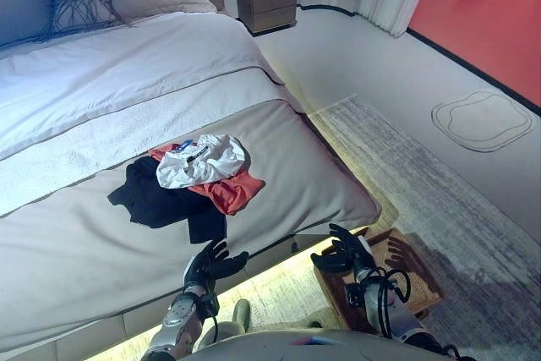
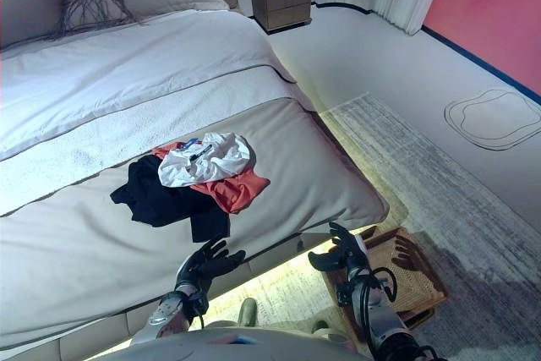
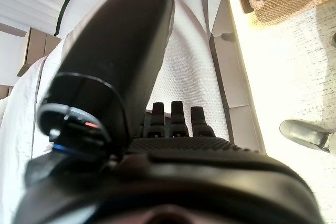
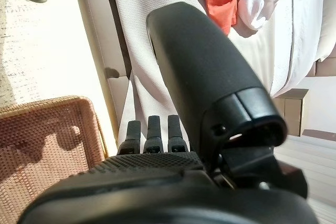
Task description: Pick up the clothes from the bed and place them into the basket
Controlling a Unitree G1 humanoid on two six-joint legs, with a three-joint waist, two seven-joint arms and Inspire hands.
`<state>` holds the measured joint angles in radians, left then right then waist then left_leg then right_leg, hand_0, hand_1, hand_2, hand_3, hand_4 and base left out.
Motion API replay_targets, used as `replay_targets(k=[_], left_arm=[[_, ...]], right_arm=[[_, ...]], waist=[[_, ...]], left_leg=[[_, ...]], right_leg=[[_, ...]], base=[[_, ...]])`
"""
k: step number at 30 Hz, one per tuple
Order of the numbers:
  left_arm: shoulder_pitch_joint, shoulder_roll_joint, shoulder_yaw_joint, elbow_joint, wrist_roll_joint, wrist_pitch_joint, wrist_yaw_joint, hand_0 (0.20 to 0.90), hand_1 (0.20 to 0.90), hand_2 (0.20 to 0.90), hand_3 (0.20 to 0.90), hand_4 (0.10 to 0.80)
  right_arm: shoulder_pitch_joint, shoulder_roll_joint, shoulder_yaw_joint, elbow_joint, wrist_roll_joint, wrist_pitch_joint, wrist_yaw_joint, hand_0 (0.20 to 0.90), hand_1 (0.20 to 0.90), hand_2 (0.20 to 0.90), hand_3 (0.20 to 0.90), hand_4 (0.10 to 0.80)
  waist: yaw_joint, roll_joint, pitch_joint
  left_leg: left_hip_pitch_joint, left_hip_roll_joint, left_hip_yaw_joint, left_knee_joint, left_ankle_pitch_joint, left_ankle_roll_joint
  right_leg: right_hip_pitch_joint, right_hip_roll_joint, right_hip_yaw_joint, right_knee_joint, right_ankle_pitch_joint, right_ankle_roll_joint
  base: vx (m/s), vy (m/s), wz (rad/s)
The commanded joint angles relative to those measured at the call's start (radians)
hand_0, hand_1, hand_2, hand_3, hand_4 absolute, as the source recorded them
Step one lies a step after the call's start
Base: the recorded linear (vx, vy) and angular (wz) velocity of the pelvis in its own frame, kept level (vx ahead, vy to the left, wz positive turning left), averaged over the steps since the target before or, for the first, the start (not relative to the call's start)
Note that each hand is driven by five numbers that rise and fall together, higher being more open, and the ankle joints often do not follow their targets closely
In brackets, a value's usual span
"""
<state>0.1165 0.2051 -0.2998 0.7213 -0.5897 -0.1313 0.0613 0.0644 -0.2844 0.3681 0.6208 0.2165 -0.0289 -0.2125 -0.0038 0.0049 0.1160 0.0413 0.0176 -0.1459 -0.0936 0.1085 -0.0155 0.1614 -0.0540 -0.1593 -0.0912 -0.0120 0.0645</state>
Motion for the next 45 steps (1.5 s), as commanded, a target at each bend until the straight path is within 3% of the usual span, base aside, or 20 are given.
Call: replay_targets(k=[1,15,20,22,27,31,34,41,42,45], left_arm=[[-0.094,0.024,0.001,-0.048,-0.017,-0.051,-0.038,0.900,0.900,0.900,0.900,0.800],[-0.089,0.029,-0.002,-0.048,-0.012,-0.053,-0.046,0.900,0.900,0.900,0.900,0.800],[-0.095,0.035,0.011,-0.062,-0.019,-0.036,-0.036,0.900,0.900,0.900,0.900,0.800],[-0.096,0.038,0.011,-0.066,-0.022,-0.029,-0.029,0.900,0.900,0.900,0.900,0.800],[-0.089,0.038,-0.005,-0.031,0.012,-0.048,-0.024,0.900,0.900,0.900,0.900,0.800],[-0.095,0.074,-0.041,-0.030,0.078,-0.056,-0.073,0.900,0.900,0.900,0.900,0.800],[-0.116,0.100,-0.083,-0.032,0.107,-0.070,-0.106,0.900,0.900,0.900,0.900,0.800],[-0.099,0.135,-0.126,-0.092,0.074,-0.116,-0.170,0.900,0.900,0.900,0.900,0.800],[-0.093,0.147,-0.131,-0.105,0.079,-0.129,-0.178,0.900,0.900,0.900,0.900,0.800],[-0.095,0.184,-0.138,-0.151,0.054,-0.147,-0.199,0.900,0.900,0.900,0.900,0.800]], right_arm=[[-0.064,0.022,-0.014,-0.090,0.019,-0.059,-0.004,0.900,0.900,0.900,0.900,0.800],[-0.067,0.019,-0.011,-0.088,-0.027,-0.046,-0.023,0.900,0.900,0.900,0.900,0.800],[-0.090,-0.034,0.003,-0.159,-0.110,-0.062,0.012,0.900,0.900,0.900,0.900,0.800],[-0.119,-0.063,0.006,-0.189,-0.155,-0.070,-0.027,0.900,0.900,0.900,0.900,0.800],[-0.397,-0.190,0.007,-0.247,-0.336,-0.050,-0.146,0.900,0.900,0.900,0.900,0.800],[-0.689,-0.290,0.028,-0.221,-0.304,0.047,-0.157,0.900,0.900,0.900,0.900,0.800],[-0.861,-0.352,0.068,-0.126,-0.288,0.059,-0.176,0.900,0.900,0.900,0.900,0.800],[-1.110,-0.417,0.143,0.031,-0.325,0.075,-0.185,0.900,0.900,0.900,0.900,0.800],[-1.142,-0.428,0.155,0.055,-0.331,0.078,-0.177,0.900,0.900,0.900,0.900,0.800],[-1.215,-0.458,0.201,0.110,-0.340,0.109,-0.162,0.900,0.900,0.900,0.900,0.800]], waist=[[0.015,-0.029,0.016],[0.017,-0.026,0.015],[0.028,-0.027,0.023],[0.038,-0.028,0.026],[0.109,-0.040,0.042],[0.170,-0.044,0.069],[0.218,-0.036,0.114],[0.298,0.007,0.221],[0.313,0.011,0.238],[0.339,0.036,0.279]], left_leg=[[0.061,-0.053,0.088,0.006,-0.099,0.038],[0.062,-0.052,0.090,0.006,-0.099,0.037],[0.066,-0.053,0.078,0.006,-0.095,0.035],[0.067,-0.053,0.071,0.006,-0.093,0.034],[0.055,-0.051,0.028,0.006,-0.079,0.020],[0.026,-0.033,0.030,0.009,-0.051,-0.004],[-0.032,-0.039,0.000,0.078,-0.047,-0.018],[-0.190,-0.075,-0.030,0.264,-0.066,-0.030],[-0.201,-0.080,-0.031,0.290,-0.090,-0.034],[-0.282,-0.108,-0.029,0.375,-0.120,-0.019]], right_leg=[[-0.041,0.009,0.055,0.004,0.063,-0.007],[-0.040,0.009,0.054,0.004,0.061,-0.006],[-0.031,0.008,0.041,0.005,0.061,-0.009],[-0.027,0.008,0.033,0.007,0.059,-0.011],[-0.016,0.011,-0.026,0.018,0.036,-0.027],[-0.038,0.008,-0.108,0.080,0.003,-0.049],[-0.078,-0.009,-0.164,0.170,-0.029,-0.065],[-0.165,-0.060,-0.228,0.325,-0.096,-0.088],[-0.172,-0.063,-0.219,0.358,-0.134,-0.088],[-0.249,-0.092,-0.234,0.481,-0.181,-0.099]], base=[[0.000,0.000,0.00],[0.000,0.000,0.00],[0.000,0.000,0.00],[0.015,-0.026,0.05],[0.025,-0.035,0.17],[0.002,0.021,0.36],[-0.060,0.090,0.62],[-0.012,0.128,0.54],[0.068,0.071,0.39],[0.006,0.112,0.30]])
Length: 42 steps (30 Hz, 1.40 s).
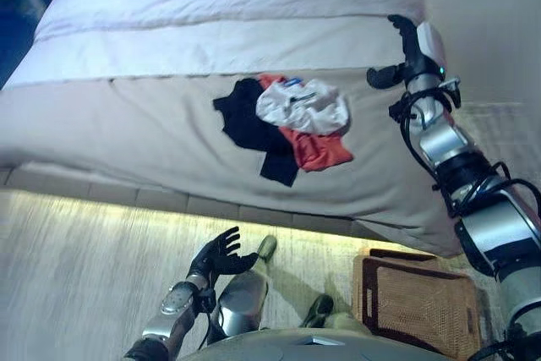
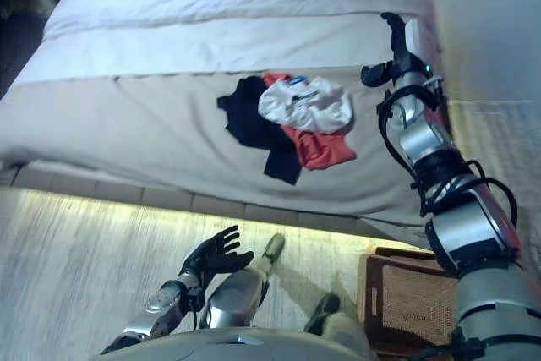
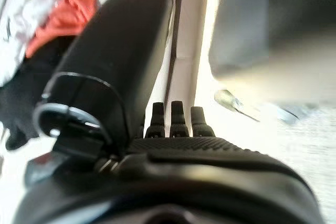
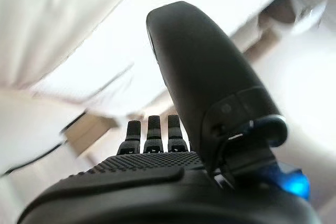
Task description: Pick up the clothes from the bed and place them into the basket
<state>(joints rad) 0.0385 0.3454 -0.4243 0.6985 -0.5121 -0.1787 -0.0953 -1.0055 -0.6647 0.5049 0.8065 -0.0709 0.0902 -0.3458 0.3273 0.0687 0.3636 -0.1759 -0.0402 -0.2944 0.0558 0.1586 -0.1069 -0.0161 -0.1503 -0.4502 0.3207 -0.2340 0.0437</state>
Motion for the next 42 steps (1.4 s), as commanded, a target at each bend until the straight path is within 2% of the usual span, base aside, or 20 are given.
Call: replay_targets(k=[1,4,7,9,13,16,23,24,25,26,33,42], left_arm=[[-0.018,0.055,-0.015,-0.148,-0.048,-0.106,-0.045,0.900,0.900,0.900,0.900,0.800],[-0.010,0.076,-0.001,-0.225,-0.150,-0.108,-0.071,0.900,0.900,0.900,0.900,0.800],[0.003,0.086,0.028,-0.310,-0.225,-0.117,-0.099,0.900,0.900,0.900,0.900,0.800],[0.005,0.090,0.047,-0.355,-0.286,-0.127,-0.122,0.900,0.900,0.900,0.900,0.800],[0.021,0.093,0.072,-0.434,-0.357,-0.130,-0.129,0.900,0.900,0.900,0.900,0.800],[0.032,0.096,0.080,-0.485,-0.393,-0.155,-0.128,0.900,0.900,0.900,0.900,0.800],[0.036,0.111,0.084,-0.516,-0.472,-0.181,-0.131,0.900,0.900,0.900,0.900,0.800],[0.037,0.113,0.083,-0.517,-0.478,-0.186,-0.132,0.900,0.900,0.900,0.900,0.800],[0.040,0.116,0.083,-0.525,-0.487,-0.197,-0.132,0.900,0.900,0.900,0.900,0.800],[0.043,0.118,0.082,-0.529,-0.494,-0.206,-0.135,0.900,0.900,0.900,0.900,0.800],[0.066,0.133,0.097,-0.527,-0.546,-0.218,-0.153,0.900,0.900,0.900,0.900,0.800],[0.082,0.138,0.115,-0.514,-0.568,-0.216,-0.169,0.900,0.900,0.900,0.900,0.800]], right_arm=[[-0.167,-0.084,0.078,-0.058,-0.042,0.006,-0.025,0.900,0.900,0.900,0.900,0.800],[-0.220,-0.100,0.104,-0.001,-0.011,0.038,-0.016,0.900,0.900,0.900,0.900,0.800],[-0.252,-0.106,0.101,0.039,-0.013,0.063,-0.007,0.900,0.900,0.900,0.900,0.800],[-0.283,-0.116,0.111,0.053,-0.002,0.090,0.011,0.900,0.900,0.900,0.900,0.800],[-0.304,-0.117,0.128,0.051,-0.004,0.136,0.022,0.900,0.900,0.900,0.900,0.800],[-0.346,-0.130,0.166,0.066,-0.006,0.169,0.042,0.900,0.900,0.900,0.900,0.800],[-0.426,-0.157,0.226,0.142,0.024,0.177,0.068,0.900,0.900,0.900,0.900,0.800],[-0.437,-0.160,0.234,0.152,0.031,0.173,0.066,0.613,0.613,0.613,0.565,0.465],[-0.458,-0.166,0.245,0.172,0.046,0.163,0.058,0.427,0.427,0.427,0.348,0.248],[-0.471,-0.169,0.249,0.186,0.057,0.156,0.050,0.300,0.300,0.300,0.200,0.100],[-0.560,-0.199,0.290,0.208,0.106,0.137,0.008,0.300,0.300,0.300,0.200,0.100],[-0.573,-0.214,0.311,0.177,0.143,0.118,0.022,0.300,0.300,0.300,0.200,0.100]], waist=[[0.014,-0.018,0.046],[0.034,0.011,0.088],[0.053,0.034,0.132],[0.059,0.048,0.156],[0.064,0.066,0.156],[0.067,0.082,0.156],[0.070,0.082,0.156],[0.070,0.082,0.156],[0.070,0.082,0.156],[0.071,0.082,0.156],[0.069,0.083,0.156],[0.052,0.044,0.156]], left_leg=[[-0.095,-0.063,0.125,0.263,-0.181,0.078],[-0.183,-0.097,0.138,0.360,-0.212,0.102],[-0.272,-0.138,0.150,0.464,-0.247,0.127],[-0.336,-0.156,0.167,0.531,-0.268,0.138],[-0.449,-0.163,0.194,0.626,-0.297,0.149],[-0.558,-0.155,0.219,0.708,-0.320,0.163],[-0.650,-0.147,0.234,0.787,-0.345,0.170],[-0.657,-0.146,0.235,0.792,-0.346,0.169],[-0.665,-0.143,0.238,0.797,-0.347,0.170],[-0.671,-0.143,0.238,0.798,-0.346,0.170],[-0.677,-0.135,0.247,0.788,-0.337,0.166],[-0.554,-0.113,0.243,0.725,-0.338,0.153]], right_leg=[[-0.103,-0.008,0.055,0.114,0.031,-0.079],[-0.201,-0.050,0.044,0.266,-0.012,-0.083],[-0.308,-0.099,0.044,0.412,-0.043,-0.077],[-0.372,-0.118,0.046,0.483,-0.061,-0.080],[-0.488,-0.130,0.058,0.560,-0.070,-0.082],[-0.615,-0.135,0.072,0.647,-0.091,-0.088],[-0.718,-0.119,0.085,0.719,-0.110,-0.095],[-0.726,-0.116,0.086,0.724,-0.111,-0.096],[-0.738,-0.112,0.085,0.731,-0.113,-0.098],[-0.743,-0.108,0.083,0.733,-0.113,-0.099],[-0.757,-0.096,0.080,0.731,-0.107,-0.099],[-0.636,-0.068,0.079,0.669,-0.083,-0.085]], base=[[-0.039,0.118,0.31],[-0.043,0.108,0.44],[-0.049,0.083,0.32],[-0.046,0.086,0.19],[-0.046,0.075,0.05],[-0.059,0.076,0.02],[-0.019,0.007,-0.02],[-0.025,0.006,0.08],[-0.023,-0.004,0.06],[0.000,0.000,0.00],[-0.020,-0.012,-0.05],[0.010,-0.018,-0.02]])
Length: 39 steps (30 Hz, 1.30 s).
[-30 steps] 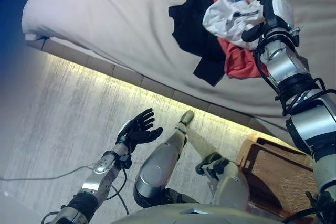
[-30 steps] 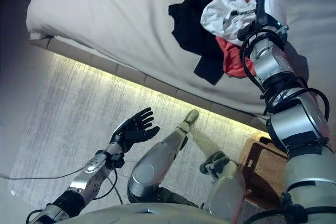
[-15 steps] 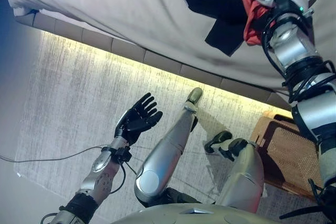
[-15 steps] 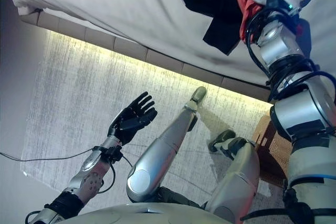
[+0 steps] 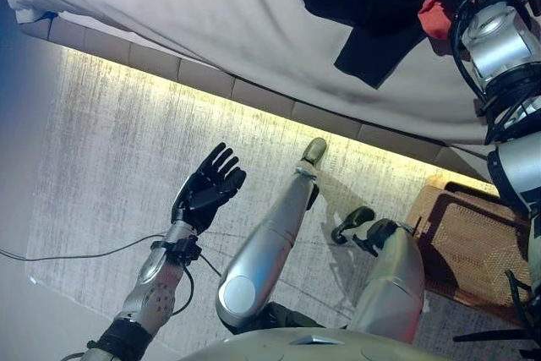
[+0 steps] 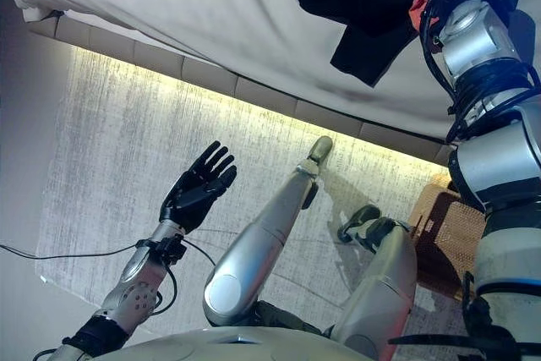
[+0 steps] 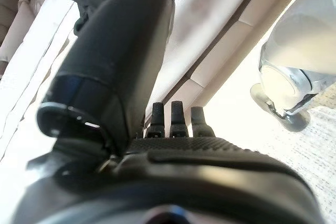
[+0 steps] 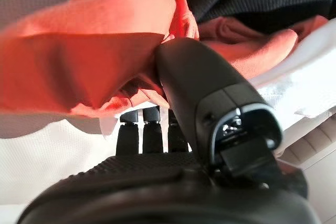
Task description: Pick up the clothes from the bed and place them into the basket
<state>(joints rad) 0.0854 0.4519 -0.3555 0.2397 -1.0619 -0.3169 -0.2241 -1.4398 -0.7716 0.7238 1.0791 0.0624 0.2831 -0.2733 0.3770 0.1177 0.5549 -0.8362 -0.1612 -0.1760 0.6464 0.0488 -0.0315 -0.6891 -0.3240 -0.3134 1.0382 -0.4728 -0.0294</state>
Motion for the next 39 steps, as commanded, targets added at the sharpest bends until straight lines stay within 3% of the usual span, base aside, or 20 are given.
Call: replay_targets(k=[1,10,17,25,30,32,37,39], left_arm=[[0.033,0.032,0.046,-0.056,-0.010,-0.077,-0.037,0.900,0.900,0.900,0.900,0.800],[0.026,0.030,0.050,-0.046,0.030,-0.048,-0.015,0.900,0.900,0.900,0.900,0.800],[0.021,0.016,0.049,-0.048,0.083,-0.012,0.019,0.900,0.900,0.900,0.900,0.800],[-0.021,-0.007,0.025,-0.034,0.110,0.024,0.047,0.900,0.900,0.900,0.900,0.800],[-0.029,-0.014,0.022,-0.025,0.125,0.046,0.052,0.900,0.900,0.900,0.900,0.800],[-0.041,-0.010,0.016,-0.019,0.121,0.050,0.054,0.900,0.900,0.900,0.900,0.800],[-0.040,0.007,0.002,-0.003,0.108,0.039,0.040,0.900,0.900,0.900,0.900,0.800],[-0.039,0.018,-0.003,-0.007,0.101,0.039,0.038,0.900,0.900,0.900,0.900,0.800]], right_arm=[[-0.131,-0.104,0.085,-0.102,0.022,-0.073,-0.049,0.300,0.300,0.300,0.200,0.100],[-0.098,-0.113,0.038,-0.107,0.047,-0.081,-0.002,0.300,0.300,0.300,0.200,0.100],[0.005,-0.142,-0.032,-0.135,0.106,-0.073,0.039,0.300,0.300,0.300,0.200,0.100],[0.140,-0.160,-0.209,-0.109,0.397,-0.098,0.157,0.300,0.300,0.300,0.200,0.100],[0.206,-0.172,-0.317,-0.020,0.602,0.033,0.271,0.300,0.300,0.300,0.200,0.100],[0.244,-0.173,-0.407,0.069,0.782,0.088,0.340,0.300,0.300,0.300,0.200,0.100],[0.310,-0.165,-0.599,0.118,1.171,0.096,0.319,0.300,0.300,0.300,0.200,0.100],[0.336,-0.157,-0.650,0.109,1.195,0.080,0.264,0.300,0.300,0.300,0.200,0.100]], waist=[[-0.001,-0.013,-0.035],[-0.015,-0.040,-0.037],[-0.042,-0.068,-0.074],[-0.073,-0.089,-0.088],[-0.078,-0.093,-0.086],[-0.078,-0.089,-0.080],[-0.074,-0.079,-0.073],[-0.073,-0.074,-0.071]], left_leg=[[0.134,0.010,0.121,0.119,-0.228,0.076],[0.290,0.019,0.100,0.056,-0.217,0.070],[0.401,0.044,0.093,-0.018,-0.210,0.067],[0.471,0.063,0.093,-0.067,-0.193,0.055],[0.490,0.067,0.090,-0.085,-0.184,0.048],[0.495,0.069,0.086,-0.097,-0.175,0.047],[0.495,0.063,0.074,-0.121,-0.174,0.048],[0.489,0.059,0.071,-0.129,-0.177,0.049]], right_leg=[[0.063,0.110,-0.055,-0.065,0.160,-0.010],[0.207,0.110,-0.047,-0.146,0.178,-0.006],[0.306,0.113,-0.037,-0.238,0.206,0.004],[0.402,0.136,-0.027,-0.334,0.202,-0.014],[0.431,0.144,-0.029,-0.364,0.203,-0.023],[0.439,0.150,-0.032,-0.377,0.206,-0.026],[0.442,0.158,-0.039,-0.394,0.211,-0.024],[0.433,0.158,-0.040,-0.395,0.215,-0.021]], base=[[0.044,-0.043,-0.10],[0.038,-0.020,-0.05],[0.052,-0.017,-0.09],[0.059,-0.028,-0.13],[0.051,-0.032,-0.07],[0.031,-0.046,-0.07],[0.035,-0.038,0.01],[0.000,-0.014,0.02]])
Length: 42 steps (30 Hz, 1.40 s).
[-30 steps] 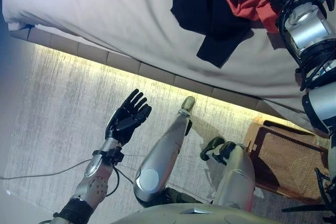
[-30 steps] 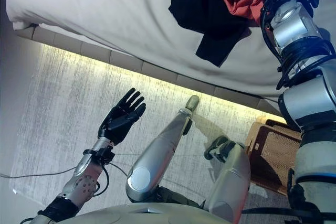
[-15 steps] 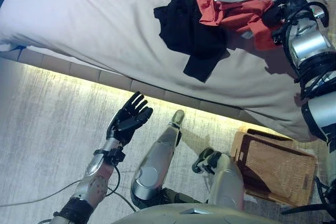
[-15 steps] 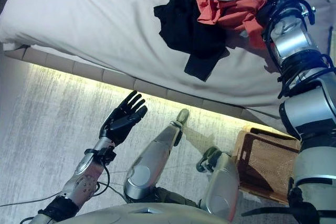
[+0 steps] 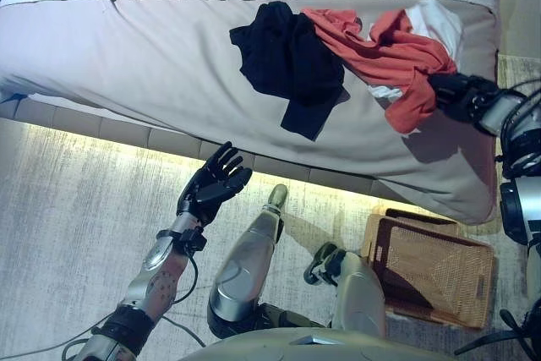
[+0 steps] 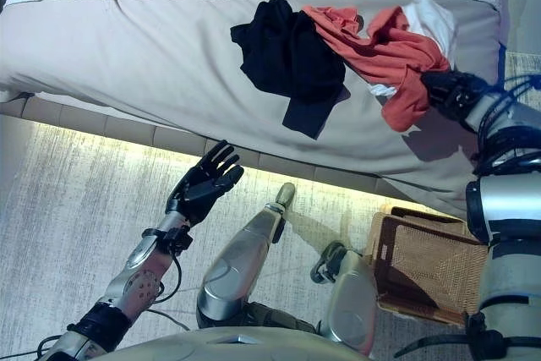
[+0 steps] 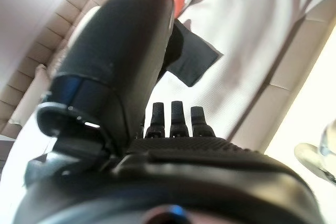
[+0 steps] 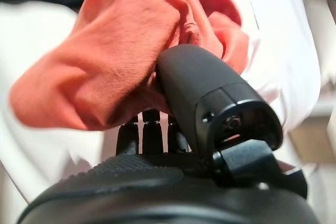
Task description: Pick up the clothes from the bed and place them into the basket
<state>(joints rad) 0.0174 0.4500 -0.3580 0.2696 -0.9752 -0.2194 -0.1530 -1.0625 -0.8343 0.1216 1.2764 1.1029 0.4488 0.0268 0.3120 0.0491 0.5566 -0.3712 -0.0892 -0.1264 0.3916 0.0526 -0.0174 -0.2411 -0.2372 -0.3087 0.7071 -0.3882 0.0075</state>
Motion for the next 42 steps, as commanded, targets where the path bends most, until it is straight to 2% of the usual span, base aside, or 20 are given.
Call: replay_targets(k=[1,3,4,5,6,7,10,13,17,19,21,23,25,26,29,30,34,36,41,42], left_arm=[[0.029,0.023,-0.006,-0.039,0.011,-0.061,-0.031,0.900,0.900,0.900,0.900,0.800],[0.026,0.032,-0.019,-0.048,0.005,-0.067,-0.021,0.900,0.900,0.900,0.900,0.800],[0.027,0.032,-0.020,-0.050,0.005,-0.068,-0.017,0.900,0.900,0.900,0.900,0.800],[0.026,0.031,-0.022,-0.048,0.006,-0.070,-0.016,0.900,0.900,0.900,0.900,0.800],[0.025,0.030,-0.021,-0.048,0.006,-0.071,-0.016,0.900,0.900,0.900,0.900,0.800],[0.022,0.029,-0.025,-0.045,0.008,-0.074,-0.012,0.900,0.900,0.900,0.900,0.800],[0.015,0.023,-0.029,-0.050,0.010,-0.079,0.012,0.900,0.900,0.900,0.900,0.800],[0.017,0.013,-0.037,-0.048,0.016,-0.089,0.016,0.900,0.900,0.900,0.900,0.800],[0.040,0.011,-0.040,-0.057,0.012,-0.105,0.013,0.900,0.900,0.900,0.900,0.800],[0.046,0.010,-0.041,-0.054,0.011,-0.111,0.009,0.900,0.900,0.900,0.900,0.800],[0.055,0.012,-0.031,-0.057,0.007,-0.108,0.000,0.900,0.900,0.900,0.900,0.800],[0.066,0.020,-0.020,-0.064,0.005,-0.101,-0.009,0.900,0.900,0.900,0.900,0.800],[0.077,0.034,-0.005,-0.085,0.005,-0.084,-0.008,0.900,0.900,0.900,0.900,0.800],[0.081,0.041,0.001,-0.095,0.003,-0.079,-0.005,0.900,0.900,0.900,0.900,0.800],[0.090,0.057,0.003,-0.105,0.001,-0.077,0.001,0.900,0.900,0.900,0.900,0.800],[0.092,0.058,0.002,-0.101,0.005,-0.079,-0.001,0.900,0.900,0.900,0.900,0.800],[0.082,0.045,0.009,-0.082,0.015,-0.067,-0.019,0.900,0.900,0.900,0.900,0.800],[0.079,0.033,0.010,-0.080,0.022,-0.063,-0.022,0.900,0.900,0.900,0.900,0.800],[0.078,0.023,0.009,-0.084,0.028,-0.055,-0.021,0.900,0.900,0.900,0.900,0.800],[0.077,0.018,0.008,-0.079,0.032,-0.057,-0.026,0.900,0.900,0.900,0.900,0.800]], right_arm=[[-0.035,-0.094,-0.060,-0.084,0.127,-0.096,-0.058,0.300,0.300,0.300,0.200,0.100],[-0.033,-0.100,-0.046,-0.081,0.009,-0.138,-0.111,0.300,0.300,0.300,0.200,0.100],[-0.041,-0.099,-0.030,-0.086,-0.050,-0.125,-0.124,0.900,0.900,0.900,0.900,0.800],[-0.048,-0.103,-0.012,-0.085,-0.138,-0.127,-0.141,0.900,0.900,0.900,0.900,0.800],[-0.050,-0.103,-0.011,-0.083,-0.142,-0.127,-0.138,0.900,0.900,0.900,0.900,0.800],[-0.068,-0.112,0.036,-0.075,-0.289,-0.141,-0.156,0.900,0.900,0.900,0.900,0.800],[-0.124,-0.129,0.157,-0.113,-0.471,-0.175,-0.191,0.900,0.900,0.900,0.900,0.800],[-0.199,-0.142,0.306,-0.183,-0.742,-0.183,-0.265,0.900,0.900,0.900,0.900,0.800],[-0.258,-0.164,0.430,-0.292,-0.899,-0.136,-0.369,0.900,0.900,0.900,0.900,0.800],[-0.276,-0.169,0.460,-0.318,-0.925,-0.110,-0.378,0.900,0.900,0.900,0.900,0.800],[-0.301,-0.183,0.513,-0.346,-1.007,-0.043,-0.325,0.900,0.900,0.900,0.900,0.800],[-0.331,-0.210,0.583,-0.353,-1.143,0.055,-0.216,0.900,0.900,0.900,0.900,0.800],[-0.389,-0.252,0.695,-0.327,-1.248,0.138,-0.076,0.900,0.900,0.900,0.900,0.800],[-0.424,-0.273,0.743,-0.333,-1.289,0.170,-0.055,0.900,0.900,0.900,0.900,0.800],[-0.486,-0.295,0.803,-0.357,-1.252,0.147,-0.132,0.900,0.900,0.900,0.900,0.800],[-0.510,-0.284,0.795,-0.411,-1.225,0.105,-0.211,0.900,0.900,0.900,0.900,0.800],[-0.524,-0.249,0.763,-0.551,-1.225,-0.005,-0.288,0.900,0.900,0.900,0.900,0.800],[-0.473,-0.236,0.731,-0.634,-1.253,-0.038,-0.265,0.900,0.900,0.900,0.900,0.800],[-0.366,-0.197,0.685,-0.682,-1.175,-0.077,-0.197,0.900,0.900,0.900,0.900,0.800],[-0.322,-0.166,0.651,-0.664,-1.106,-0.104,-0.163,0.900,0.900,0.900,0.900,0.800]], waist=[[-0.008,-0.004,-0.071],[-0.006,0.000,-0.066],[-0.006,0.000,-0.065],[-0.006,0.001,-0.064],[-0.007,0.001,-0.063],[-0.006,0.001,-0.061],[-0.015,0.001,-0.049],[-0.020,0.003,-0.037],[-0.029,0.005,-0.037],[-0.031,0.005,-0.037],[-0.031,0.004,-0.037],[-0.030,0.000,-0.037],[-0.027,-0.007,-0.037],[-0.028,-0.011,-0.037],[-0.030,-0.020,-0.037],[-0.029,-0.024,-0.037],[-0.024,-0.024,-0.037],[-0.025,-0.019,-0.037],[-0.020,-0.007,-0.037],[-0.016,0.001,-0.037]], left_leg=[[0.022,-0.016,0.020,0.120,-0.184,0.036],[0.019,-0.021,0.016,0.111,-0.188,0.038],[0.018,-0.022,0.015,0.108,-0.192,0.040],[0.017,-0.023,0.016,0.107,-0.192,0.041],[0.017,-0.023,0.016,0.107,-0.192,0.041],[0.016,-0.024,0.016,0.105,-0.191,0.042],[0.017,-0.023,0.020,0.102,-0.186,0.043],[0.017,-0.023,0.026,0.100,-0.181,0.044],[0.013,-0.022,0.036,0.101,-0.182,0.047],[0.011,-0.022,0.039,0.103,-0.185,0.049],[0.009,-0.022,0.045,0.108,-0.189,0.049],[0.011,-0.021,0.048,0.110,-0.190,0.049],[0.016,-0.016,0.050,0.107,-0.191,0.052],[0.020,-0.012,0.051,0.105,-0.190,0.053],[0.026,-0.007,0.053,0.104,-0.191,0.056],[0.024,-0.009,0.052,0.112,-0.197,0.057],[0.022,-0.017,0.053,0.122,-0.207,0.057],[0.016,-0.022,0.055,0.132,-0.209,0.055],[-0.001,-0.032,0.049,0.139,-0.209,0.056],[-0.014,-0.035,0.045,0.145,-0.207,0.055]], right_leg=[[-0.018,0.072,-0.044,-0.067,0.134,-0.055],[-0.027,0.071,-0.044,-0.068,0.141,-0.052],[-0.031,0.071,-0.043,-0.067,0.142,-0.051],[-0.035,0.069,-0.043,-0.064,0.142,-0.051],[-0.035,0.069,-0.043,-0.063,0.142,-0.051],[-0.039,0.069,-0.043,-0.063,0.145,-0.051],[-0.045,0.068,-0.039,-0.057,0.148,-0.050],[-0.049,0.065,-0.035,-0.052,0.150,-0.051],[-0.055,0.063,-0.033,-0.048,0.150,-0.050],[-0.059,0.061,-0.032,-0.042,0.148,-0.050],[-0.061,0.058,-0.031,-0.037,0.145,-0.050],[-0.060,0.056,-0.030,-0.034,0.145,-0.050],[-0.056,0.055,-0.029,-0.037,0.148,-0.049],[-0.053,0.056,-0.028,-0.039,0.151,-0.048],[-0.048,0.058,-0.025,-0.039,0.153,-0.046],[-0.050,0.059,-0.022,-0.031,0.150,-0.044],[-0.052,0.056,-0.022,-0.022,0.140,-0.042],[-0.057,0.052,-0.021,-0.016,0.137,-0.042],[-0.070,0.046,-0.024,-0.010,0.132,-0.045],[-0.082,0.043,-0.028,-0.003,0.131,-0.047]], base=[[-0.008,-0.026,0.04],[-0.007,-0.024,0.05],[-0.003,-0.014,0.04],[0.000,0.000,0.00],[-0.005,-0.004,0.03],[0.000,0.000,0.00],[0.000,0.000,0.00],[-0.001,0.022,-0.03],[0.011,0.043,-0.03],[0.010,0.040,-0.03],[0.019,0.046,0.00],[0.036,0.031,0.02],[0.046,0.010,0.02],[0.051,-0.006,0.02],[0.050,-0.012,0.01],[0.041,-0.003,-0.04],[0.036,0.007,-0.07],[0.000,0.000,0.00],[0.001,0.000,0.01],[0.005,-0.013,0.04]])
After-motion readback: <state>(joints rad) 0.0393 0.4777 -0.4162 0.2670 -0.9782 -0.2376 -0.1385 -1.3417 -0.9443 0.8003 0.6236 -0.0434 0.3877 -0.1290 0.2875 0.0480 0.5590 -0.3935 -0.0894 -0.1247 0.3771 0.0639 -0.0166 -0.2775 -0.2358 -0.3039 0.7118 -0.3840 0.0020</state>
